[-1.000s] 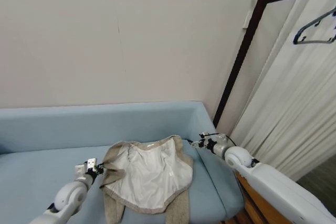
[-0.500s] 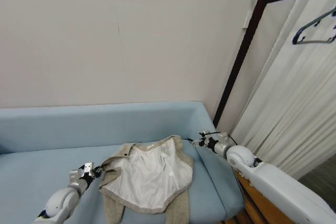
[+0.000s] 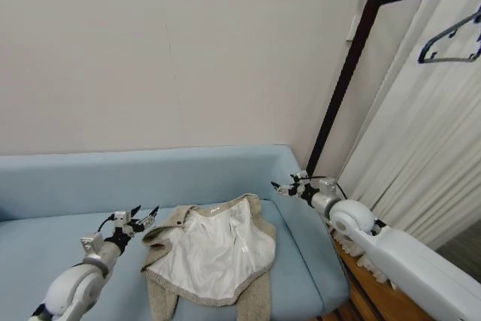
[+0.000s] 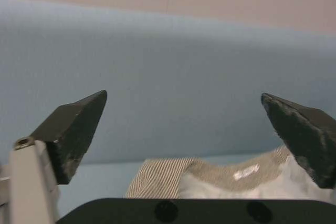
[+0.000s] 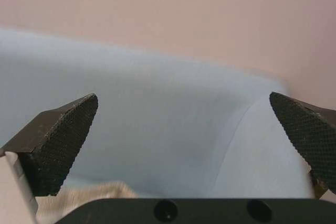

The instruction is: Pick up the clothes from the sofa and hang them on the clothes hanger.

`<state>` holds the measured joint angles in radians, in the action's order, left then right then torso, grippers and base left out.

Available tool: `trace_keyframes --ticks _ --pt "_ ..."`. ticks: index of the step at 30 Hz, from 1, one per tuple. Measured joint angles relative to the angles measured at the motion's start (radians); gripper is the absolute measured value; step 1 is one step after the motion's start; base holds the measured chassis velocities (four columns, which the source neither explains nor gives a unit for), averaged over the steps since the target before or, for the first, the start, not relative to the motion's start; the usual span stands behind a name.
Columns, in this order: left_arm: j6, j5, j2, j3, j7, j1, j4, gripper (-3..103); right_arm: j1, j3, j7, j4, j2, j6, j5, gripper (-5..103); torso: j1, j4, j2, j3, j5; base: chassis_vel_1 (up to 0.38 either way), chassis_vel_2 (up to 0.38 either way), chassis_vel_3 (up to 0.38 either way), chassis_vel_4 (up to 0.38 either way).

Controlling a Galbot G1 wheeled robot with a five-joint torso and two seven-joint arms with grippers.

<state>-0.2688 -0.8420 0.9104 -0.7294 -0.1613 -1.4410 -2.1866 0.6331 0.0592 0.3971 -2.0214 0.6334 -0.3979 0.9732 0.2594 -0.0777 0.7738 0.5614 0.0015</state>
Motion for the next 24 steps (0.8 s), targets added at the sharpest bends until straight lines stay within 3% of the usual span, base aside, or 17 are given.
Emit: trace_keyframes --ticks 1,2,4,5,9,17,20,22,24 --pt "-0.008 -0.003 -0.002 0.000 -0.027 -0.001 -0.024 98 -0.007 0.000 0.022 -0.012 0.002 -0.003 0.001 100 0.000 0.0000 0.000 0.000 0.0000 0.000 0.000 0.000 0.000" --pt "-0.040 -0.013 -0.009 -0.004 -0.121 -0.008 -0.112 100 -0.040 0.000 0.124 -0.067 0.012 -0.026 0.010 100 0.000 -0.0004 0.000 0.000 -0.0002 0.000 0.000 0.000 0.000" --pt "-0.064 -0.018 -0.018 -0.024 -0.178 -0.028 -0.185 100 -0.074 0.000 0.206 -0.120 0.016 -0.039 0.015 100 0.000 -0.0004 0.000 0.000 0.0002 0.000 0.000 0.000 0.000" --pt "-0.064 -0.018 -0.018 -0.024 -0.178 -0.028 -0.185 100 -0.074 0.000 0.206 -0.120 0.016 -0.039 0.015 100 0.000 -0.0004 0.000 0.000 0.0002 0.000 0.000 0.000 0.000" --pt "-0.089 -0.007 -0.031 -0.108 -0.199 -0.103 -0.297 100 -0.169 -0.001 0.370 -0.222 0.012 -0.060 0.013 100 0.000 -0.0002 0.000 0.000 0.0003 0.000 0.000 0.000 0.000" --pt "-0.097 -0.001 -0.031 -0.157 -0.171 -0.147 -0.326 100 -0.400 -0.016 0.396 -0.260 -0.025 -0.092 0.034 100 0.000 0.0000 0.000 0.000 -0.0002 0.000 0.000 0.000 0.000" --pt "-0.104 0.009 -0.029 -0.133 -0.165 -0.134 -0.324 100 -0.598 -0.047 0.404 -0.213 -0.061 -0.124 0.130 100 0.000 0.0000 0.000 0.000 0.0002 0.000 0.000 0.000 0.000" --pt "-0.106 0.011 -0.030 -0.126 -0.165 -0.129 -0.324 100 -0.624 -0.047 0.403 -0.207 -0.067 -0.130 0.142 100 0.000 0.0004 0.000 0.000 -0.0001 0.000 0.000 0.000 0.000" --pt "-0.119 0.013 -0.039 -0.100 -0.161 -0.098 -0.321 100 -0.699 -0.028 0.358 -0.173 -0.119 -0.147 0.164 100 0.000 -0.0002 0.000 0.000 -0.0009 0.000 0.000 0.000 0.000"
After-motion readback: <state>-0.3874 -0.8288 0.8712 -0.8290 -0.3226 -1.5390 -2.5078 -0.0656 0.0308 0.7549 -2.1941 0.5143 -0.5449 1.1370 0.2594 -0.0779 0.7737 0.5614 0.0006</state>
